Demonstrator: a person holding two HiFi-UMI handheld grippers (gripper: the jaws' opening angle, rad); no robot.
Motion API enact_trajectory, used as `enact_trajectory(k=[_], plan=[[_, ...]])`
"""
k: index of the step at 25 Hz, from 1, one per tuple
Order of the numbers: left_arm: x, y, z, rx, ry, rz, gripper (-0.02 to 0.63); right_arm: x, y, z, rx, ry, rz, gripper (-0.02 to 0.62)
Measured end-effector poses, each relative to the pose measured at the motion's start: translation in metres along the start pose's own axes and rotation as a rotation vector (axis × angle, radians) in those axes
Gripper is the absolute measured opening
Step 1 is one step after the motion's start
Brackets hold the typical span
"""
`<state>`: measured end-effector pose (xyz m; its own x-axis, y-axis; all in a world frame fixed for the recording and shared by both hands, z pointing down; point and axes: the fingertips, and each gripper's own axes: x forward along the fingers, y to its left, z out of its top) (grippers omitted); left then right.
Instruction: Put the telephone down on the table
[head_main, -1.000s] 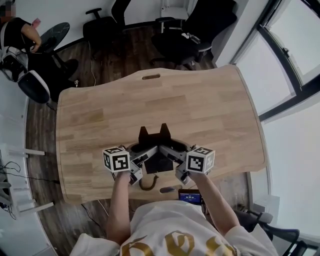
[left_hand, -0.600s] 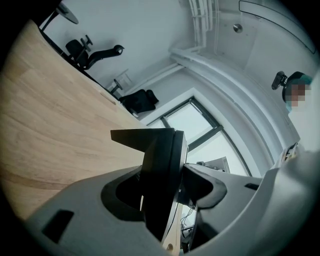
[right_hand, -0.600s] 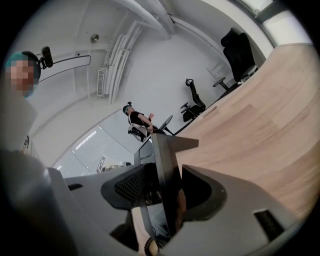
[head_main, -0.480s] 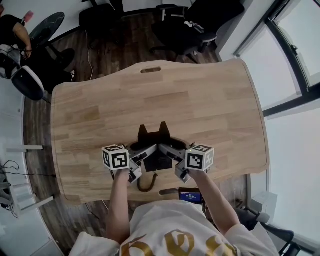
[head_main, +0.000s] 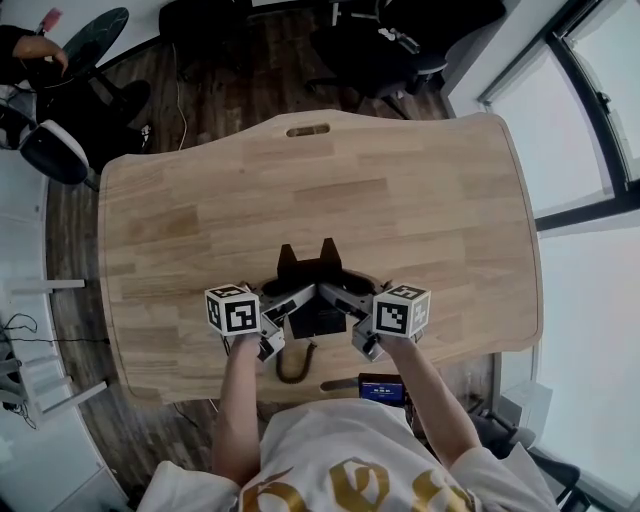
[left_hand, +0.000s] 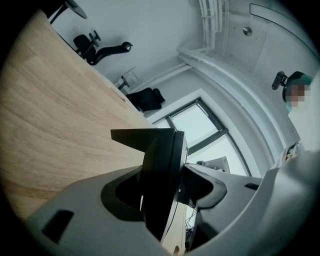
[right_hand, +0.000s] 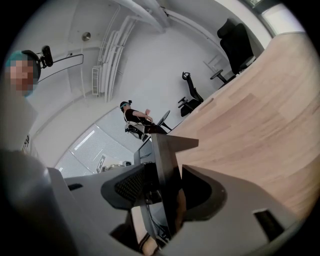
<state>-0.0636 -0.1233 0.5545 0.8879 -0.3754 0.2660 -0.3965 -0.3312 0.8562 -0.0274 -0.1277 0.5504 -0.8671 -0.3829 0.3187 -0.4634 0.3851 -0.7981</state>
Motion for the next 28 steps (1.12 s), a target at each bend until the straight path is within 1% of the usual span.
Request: enact_trajectory(k=[12,28], plan=[[0.013,0.021,0.0,-0.037,0.015,0.003,0.224,0.009,-0.023,0.0,0.021,0.021,-0.013,0.212],[0.022,0.045,-0.001,-0.067,0.024,0.031,0.224,0.021,-0.046,-0.004,0.051,0.039,-0.037,0.212]])
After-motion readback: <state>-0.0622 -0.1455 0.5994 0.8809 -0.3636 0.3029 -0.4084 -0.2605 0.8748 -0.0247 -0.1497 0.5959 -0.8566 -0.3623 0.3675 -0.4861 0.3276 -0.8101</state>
